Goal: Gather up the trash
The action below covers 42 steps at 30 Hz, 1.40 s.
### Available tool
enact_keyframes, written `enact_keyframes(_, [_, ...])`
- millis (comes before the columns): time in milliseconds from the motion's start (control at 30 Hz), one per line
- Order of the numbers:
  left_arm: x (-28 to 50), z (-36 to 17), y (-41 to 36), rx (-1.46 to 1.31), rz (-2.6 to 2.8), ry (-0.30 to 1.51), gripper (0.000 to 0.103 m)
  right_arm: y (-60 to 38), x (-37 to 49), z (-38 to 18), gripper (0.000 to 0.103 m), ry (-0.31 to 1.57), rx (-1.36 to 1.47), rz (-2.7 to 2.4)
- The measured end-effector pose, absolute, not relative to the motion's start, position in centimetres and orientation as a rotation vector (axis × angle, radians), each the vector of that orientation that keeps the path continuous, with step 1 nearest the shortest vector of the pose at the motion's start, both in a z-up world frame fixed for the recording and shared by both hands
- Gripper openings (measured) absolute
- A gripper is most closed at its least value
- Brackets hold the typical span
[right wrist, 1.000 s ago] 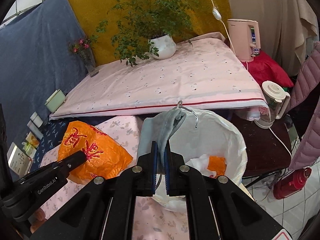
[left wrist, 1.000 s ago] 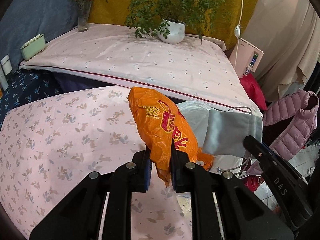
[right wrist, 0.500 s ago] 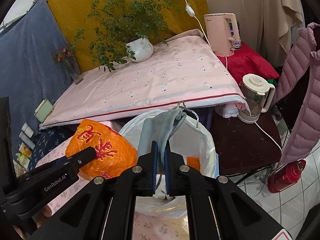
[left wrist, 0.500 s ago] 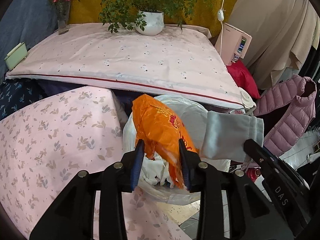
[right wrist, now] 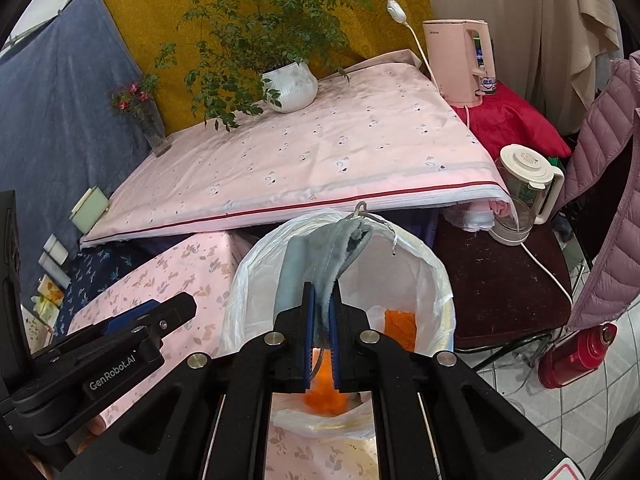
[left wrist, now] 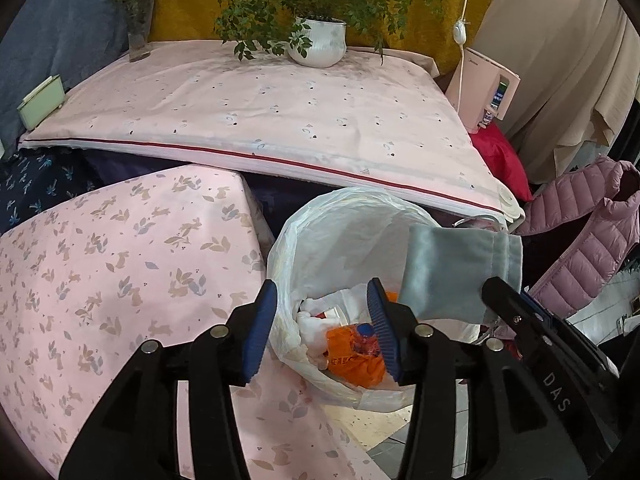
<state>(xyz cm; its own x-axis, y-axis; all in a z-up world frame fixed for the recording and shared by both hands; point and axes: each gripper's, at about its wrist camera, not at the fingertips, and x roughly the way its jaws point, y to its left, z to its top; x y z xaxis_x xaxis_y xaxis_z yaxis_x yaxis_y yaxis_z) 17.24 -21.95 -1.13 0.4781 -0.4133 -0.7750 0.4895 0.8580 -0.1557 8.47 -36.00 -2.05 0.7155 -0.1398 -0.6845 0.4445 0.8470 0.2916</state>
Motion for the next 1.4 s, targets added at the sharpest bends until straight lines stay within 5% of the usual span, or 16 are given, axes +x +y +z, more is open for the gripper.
enact_keyframes(967, [16.8,-2.2,-18.1,0.091,-0.469,0.913,0.052,-31.7,10.4,-2.8,0.030,0.793,0.333,-0.286])
enact_keyframes(1400, [14.1,-2.5,-16.2,0.135,-0.424,0.887,0.061,-30.2,7.7,-2.5,0.051,0.815,0.275,-0.294])
